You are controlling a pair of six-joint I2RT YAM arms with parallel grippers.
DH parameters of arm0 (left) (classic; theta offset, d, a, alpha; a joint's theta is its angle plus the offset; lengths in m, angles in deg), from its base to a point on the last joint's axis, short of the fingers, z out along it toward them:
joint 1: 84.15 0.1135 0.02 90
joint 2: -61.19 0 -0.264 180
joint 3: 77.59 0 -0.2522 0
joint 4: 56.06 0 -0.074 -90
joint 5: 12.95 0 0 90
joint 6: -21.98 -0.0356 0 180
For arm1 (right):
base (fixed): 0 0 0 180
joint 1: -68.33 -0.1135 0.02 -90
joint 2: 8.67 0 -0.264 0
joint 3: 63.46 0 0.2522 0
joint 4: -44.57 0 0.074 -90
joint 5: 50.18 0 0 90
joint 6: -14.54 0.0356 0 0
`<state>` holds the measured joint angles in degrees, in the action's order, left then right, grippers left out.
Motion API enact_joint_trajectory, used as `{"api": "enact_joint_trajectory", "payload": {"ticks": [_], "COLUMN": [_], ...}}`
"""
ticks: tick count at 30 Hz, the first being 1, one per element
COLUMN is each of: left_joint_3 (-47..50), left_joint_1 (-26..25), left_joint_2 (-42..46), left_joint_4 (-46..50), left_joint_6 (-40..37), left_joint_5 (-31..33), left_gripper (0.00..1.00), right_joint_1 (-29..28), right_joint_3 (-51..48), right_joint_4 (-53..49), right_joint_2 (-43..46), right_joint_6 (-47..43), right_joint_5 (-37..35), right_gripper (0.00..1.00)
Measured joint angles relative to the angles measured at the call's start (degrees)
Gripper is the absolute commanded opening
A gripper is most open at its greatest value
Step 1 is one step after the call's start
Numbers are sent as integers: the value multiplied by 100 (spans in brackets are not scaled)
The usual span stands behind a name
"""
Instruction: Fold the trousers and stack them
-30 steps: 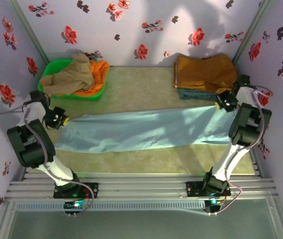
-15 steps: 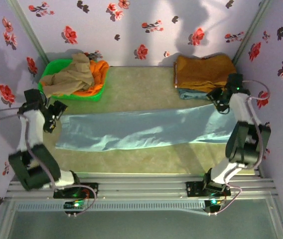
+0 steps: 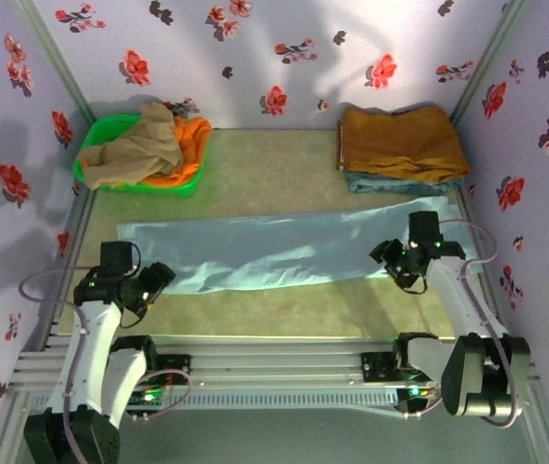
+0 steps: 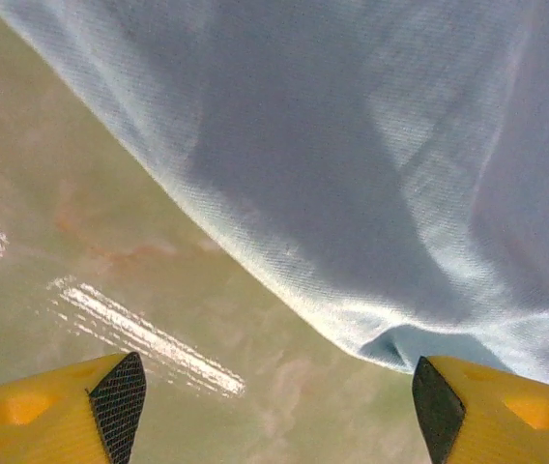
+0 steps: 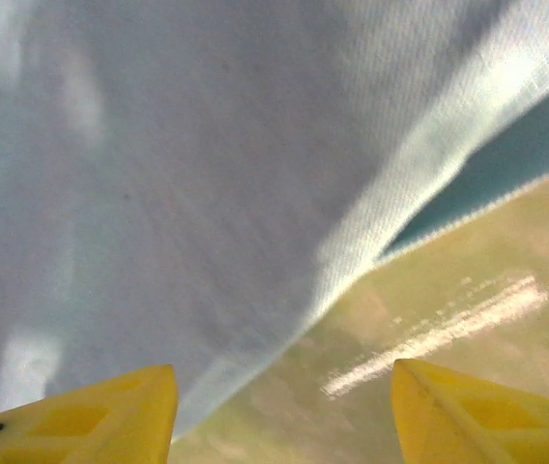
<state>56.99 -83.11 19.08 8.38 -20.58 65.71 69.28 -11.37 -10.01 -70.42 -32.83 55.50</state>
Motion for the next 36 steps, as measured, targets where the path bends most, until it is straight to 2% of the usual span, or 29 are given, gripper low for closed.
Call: {"api": "enact_joint_trajectory", "payload": {"ticks": [3,6,10,12,14,16,18,26,28,29,36], "left_joint_3": [55,168,463,597,686,763,855,1069,1073,1073,1060], "left_joint_1": [-101,-107,-111,-111,-111,-111,-109,-109,-103,-92,85], "left_joint_2": [44,-111,-339,-389,-424,-444,-461,-938,-1029,-1062,-1143], "left_joint_4": [7,-109,-428,-621,-800,-977,-1139,-1628,-1722,-1766,-1858], "left_joint_6": [138,269,448,494,514,531,529,533,514,507,378], "left_joint_5": [-2,2,63,96,157,258,372,538,546,573,577], "left_gripper": [78,78,76,72,67,56,46,21,11,1,0], "right_joint_1": [0,0,15,39,83,157,284,518,542,566,802], "right_joint_3": [-114,-133,-116,-70,24,92,107,295,382,424,649], "right_joint_4": [7,146,398,474,533,610,649,564,533,514,387], "right_joint_2": [-90,-461,-1019,-1169,-1287,-1370,-1405,-1239,-1174,-1161,-1158], "right_joint_6": [76,157,208,192,157,98,52,-118,-166,-186,-354], "right_joint_5": [0,-2,-57,-74,-94,-92,-61,-42,-37,-24,70], "right_gripper": [61,54,33,23,10,0,0,0,0,0,0]}}
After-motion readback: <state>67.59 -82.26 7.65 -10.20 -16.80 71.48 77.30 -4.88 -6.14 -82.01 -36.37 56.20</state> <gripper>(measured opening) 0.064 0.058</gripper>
